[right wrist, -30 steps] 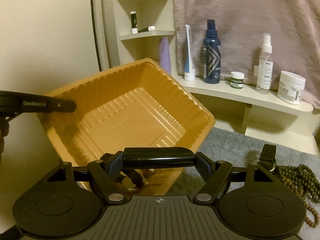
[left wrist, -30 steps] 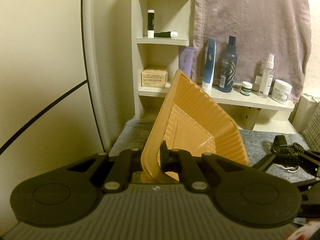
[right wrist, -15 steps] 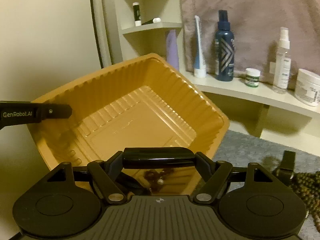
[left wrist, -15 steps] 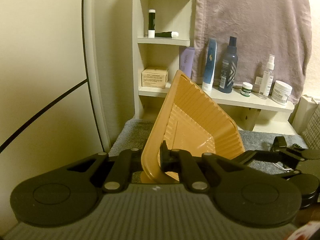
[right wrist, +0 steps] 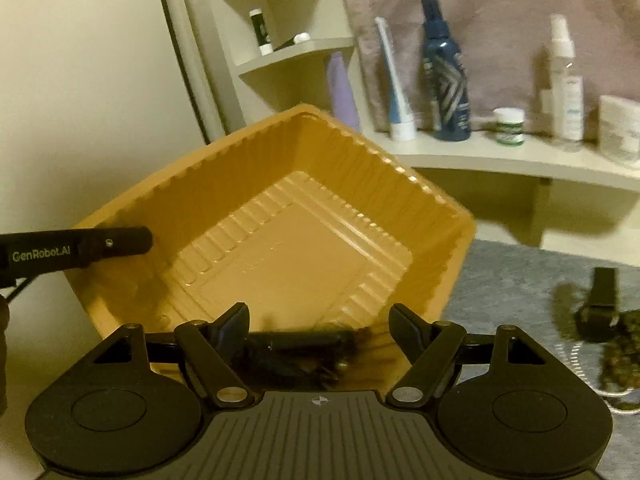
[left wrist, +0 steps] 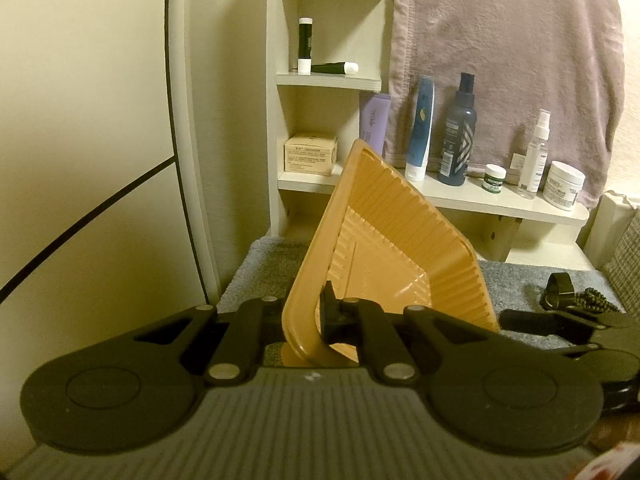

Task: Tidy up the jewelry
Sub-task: 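Carry the black bar into the tilted tray and open the right tool, then reach the right tool into the dark green bead necklace and grasp it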

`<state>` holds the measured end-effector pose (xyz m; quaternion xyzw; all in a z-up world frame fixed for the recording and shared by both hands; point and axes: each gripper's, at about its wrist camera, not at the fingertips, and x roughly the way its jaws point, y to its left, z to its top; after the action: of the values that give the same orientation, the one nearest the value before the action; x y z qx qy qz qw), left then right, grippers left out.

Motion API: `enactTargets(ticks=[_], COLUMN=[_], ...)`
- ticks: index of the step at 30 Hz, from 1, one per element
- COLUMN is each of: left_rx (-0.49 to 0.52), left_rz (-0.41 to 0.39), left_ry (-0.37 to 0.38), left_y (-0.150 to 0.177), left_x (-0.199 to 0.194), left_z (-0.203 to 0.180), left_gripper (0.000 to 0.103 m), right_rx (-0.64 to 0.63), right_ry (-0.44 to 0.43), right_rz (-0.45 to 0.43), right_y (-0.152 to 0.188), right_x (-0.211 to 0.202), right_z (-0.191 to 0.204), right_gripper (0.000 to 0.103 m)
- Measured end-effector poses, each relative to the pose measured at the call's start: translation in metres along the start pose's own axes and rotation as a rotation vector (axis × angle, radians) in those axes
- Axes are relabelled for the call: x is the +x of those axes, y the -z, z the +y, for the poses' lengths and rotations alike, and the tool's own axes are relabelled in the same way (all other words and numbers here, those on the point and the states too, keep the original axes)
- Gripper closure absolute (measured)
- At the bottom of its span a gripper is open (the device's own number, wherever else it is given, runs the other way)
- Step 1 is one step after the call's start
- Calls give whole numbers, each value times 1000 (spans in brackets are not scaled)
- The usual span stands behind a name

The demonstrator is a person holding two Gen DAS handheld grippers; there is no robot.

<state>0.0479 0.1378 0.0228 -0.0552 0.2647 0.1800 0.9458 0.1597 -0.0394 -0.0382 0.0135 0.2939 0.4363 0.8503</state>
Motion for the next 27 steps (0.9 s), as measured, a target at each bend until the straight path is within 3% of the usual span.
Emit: enactTargets(ticks=[18, 27], left_rx=[-5, 2], left_rz=[-2, -2], left_ry=[2, 0], left_y=[0, -1], left_x=[1, 1], left_z=[1, 0], left_gripper=[96, 96], right_rx=[116, 115], right_ry=[451, 528], right_rz=[-37, -35], right_y=[53, 57], right_x=[-83, -98], right_z=[-81, -111], right_gripper=[27, 27])
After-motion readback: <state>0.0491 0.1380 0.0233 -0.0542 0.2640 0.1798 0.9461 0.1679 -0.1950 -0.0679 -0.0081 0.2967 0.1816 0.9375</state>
